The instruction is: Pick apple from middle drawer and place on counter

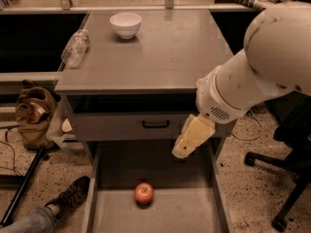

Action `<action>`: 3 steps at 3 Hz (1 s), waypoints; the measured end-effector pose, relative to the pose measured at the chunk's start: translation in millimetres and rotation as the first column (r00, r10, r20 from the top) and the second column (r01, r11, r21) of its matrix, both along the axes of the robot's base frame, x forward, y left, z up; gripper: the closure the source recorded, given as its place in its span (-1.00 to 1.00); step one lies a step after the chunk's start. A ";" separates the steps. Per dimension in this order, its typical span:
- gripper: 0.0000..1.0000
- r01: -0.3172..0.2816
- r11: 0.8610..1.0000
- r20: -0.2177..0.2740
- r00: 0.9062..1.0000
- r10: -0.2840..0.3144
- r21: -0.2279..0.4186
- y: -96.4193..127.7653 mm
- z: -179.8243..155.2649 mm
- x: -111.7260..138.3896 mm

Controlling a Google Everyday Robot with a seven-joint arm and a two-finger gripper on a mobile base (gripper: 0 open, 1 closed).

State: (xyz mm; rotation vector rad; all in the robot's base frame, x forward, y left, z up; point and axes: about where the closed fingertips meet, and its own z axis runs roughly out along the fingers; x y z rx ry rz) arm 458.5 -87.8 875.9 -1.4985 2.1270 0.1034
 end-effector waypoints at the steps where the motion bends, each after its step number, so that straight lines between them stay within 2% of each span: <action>1: -1.00 0.000 1.000 0.000 1.000 0.000 0.000 0.0 0.0 0.0; 2: -1.00 0.019 1.000 0.010 1.000 -0.019 0.024 9.1 -24.6 10.4; 3: -1.00 0.050 0.999 -0.023 0.999 -0.049 0.021 33.0 -105.6 33.7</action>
Offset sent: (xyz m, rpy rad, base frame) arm 0.0539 0.0430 -0.1247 0.1225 -0.0451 -0.0988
